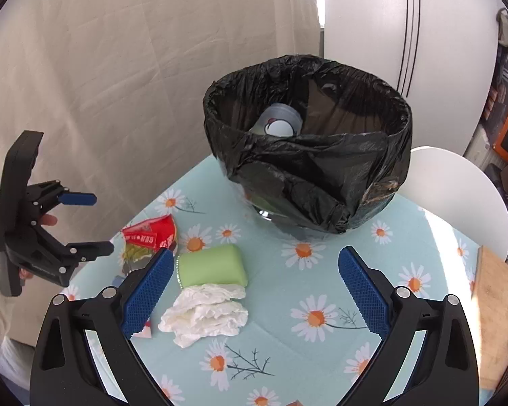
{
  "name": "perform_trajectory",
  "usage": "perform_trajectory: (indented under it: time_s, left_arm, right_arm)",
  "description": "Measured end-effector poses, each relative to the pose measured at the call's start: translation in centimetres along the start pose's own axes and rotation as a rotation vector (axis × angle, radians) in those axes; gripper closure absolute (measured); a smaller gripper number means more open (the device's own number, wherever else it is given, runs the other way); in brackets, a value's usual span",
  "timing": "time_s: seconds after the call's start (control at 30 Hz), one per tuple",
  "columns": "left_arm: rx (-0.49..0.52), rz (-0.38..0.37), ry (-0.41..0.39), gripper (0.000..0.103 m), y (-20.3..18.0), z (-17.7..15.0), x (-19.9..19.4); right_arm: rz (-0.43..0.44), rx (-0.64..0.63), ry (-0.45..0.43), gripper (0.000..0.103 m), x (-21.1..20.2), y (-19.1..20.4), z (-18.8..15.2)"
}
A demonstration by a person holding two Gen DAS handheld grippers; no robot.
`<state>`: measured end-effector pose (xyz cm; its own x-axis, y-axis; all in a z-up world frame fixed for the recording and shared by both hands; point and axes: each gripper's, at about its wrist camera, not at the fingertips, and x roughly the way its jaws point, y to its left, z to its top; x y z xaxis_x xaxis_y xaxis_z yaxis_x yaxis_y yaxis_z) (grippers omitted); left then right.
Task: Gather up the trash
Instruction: 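Grasp more white tissues with the right tool while the left tool grasps the cartoon paper bag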
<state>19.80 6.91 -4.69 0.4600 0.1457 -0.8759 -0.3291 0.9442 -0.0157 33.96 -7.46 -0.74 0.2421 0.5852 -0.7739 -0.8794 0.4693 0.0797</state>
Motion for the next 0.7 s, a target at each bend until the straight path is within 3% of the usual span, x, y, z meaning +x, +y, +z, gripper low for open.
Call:
perform_trajectory:
  time_s: [0.27, 0.63, 0.67, 0.7]
  left_arm:
    - [-0.021, -0.053, 0.086, 0.006, -1.8, -4.4, 2.3]
    - [0.059, -0.06, 0.18, 0.007, -4.1, -5.7, 6.0]
    - [0.063, -0.064, 0.191, 0.008, -4.2, -5.8, 6.3]
    - [0.071, -0.059, 0.2, 0.015, -4.3, -5.8, 6.6]
  right_arm:
    - [0.062, 0.038, 0.14, 0.01, 6.3, 2.7, -3.8]
    - [-0.013, 0.065, 0.27, 0.012, 11.7, 3.8, -7.1]
    - [-0.003, 0.08, 0.267, 0.022, 11.7, 3.8, -7.2]
    - [0.012, 0.092, 0.269, 0.048, 11.7, 3.7, -7.3]
